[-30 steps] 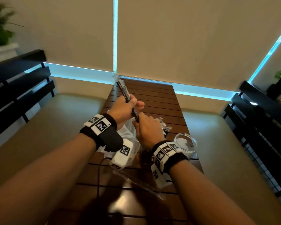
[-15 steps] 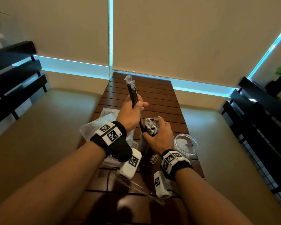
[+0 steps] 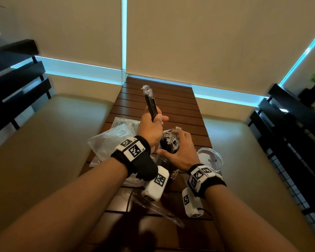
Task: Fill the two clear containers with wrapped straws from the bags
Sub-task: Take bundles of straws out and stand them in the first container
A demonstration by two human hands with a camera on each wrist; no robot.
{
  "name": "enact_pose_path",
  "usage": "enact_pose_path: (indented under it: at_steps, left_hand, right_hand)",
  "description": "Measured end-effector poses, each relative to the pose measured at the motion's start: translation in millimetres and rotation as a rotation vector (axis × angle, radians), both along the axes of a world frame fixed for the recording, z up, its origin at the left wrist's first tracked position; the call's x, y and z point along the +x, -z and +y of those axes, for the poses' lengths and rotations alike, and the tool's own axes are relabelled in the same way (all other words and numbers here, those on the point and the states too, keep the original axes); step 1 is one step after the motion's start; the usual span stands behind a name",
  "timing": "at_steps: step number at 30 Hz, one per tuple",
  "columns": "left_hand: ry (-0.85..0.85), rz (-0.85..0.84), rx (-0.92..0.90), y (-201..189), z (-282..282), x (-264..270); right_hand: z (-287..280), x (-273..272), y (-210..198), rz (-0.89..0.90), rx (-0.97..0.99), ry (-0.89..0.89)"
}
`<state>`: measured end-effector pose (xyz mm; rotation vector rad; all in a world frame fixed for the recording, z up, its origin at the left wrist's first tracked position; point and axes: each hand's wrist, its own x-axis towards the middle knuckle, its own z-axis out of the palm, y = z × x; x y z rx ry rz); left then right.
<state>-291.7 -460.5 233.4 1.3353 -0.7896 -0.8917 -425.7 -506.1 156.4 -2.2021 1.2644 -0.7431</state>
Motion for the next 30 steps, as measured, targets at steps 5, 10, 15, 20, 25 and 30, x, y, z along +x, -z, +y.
enact_pose_path:
  at_steps: [5,10,15,20,25,30]
  left_hand:
    - [-0.002,-0.042,0.017,5,0,-6]
    - [-0.001,-0.214,-0.001,16,-4,-13]
    - [0.053,-0.33,-0.023,28,-6,-13]
    - [0.091,-0.42,0.017,46,-9,-16]
    - [0.169,-0.58,0.11,30,-11,-14]
    - [0.143,-0.77,-0.233,-30,-19,-1]
  right_hand:
    - [0,2,2,0.006,-0.018,0.029]
    - [0,3,4,0.02,-0.057,0.065]
    - [-2,0,3,0.038,-0.069,0.049]
    - [-2,0,5,0.023,-0.083,0.041]
    - [1,-2,2,0.032,-0.057,0.04]
    - [3,-1,3,0.053,-0.018,0.069]
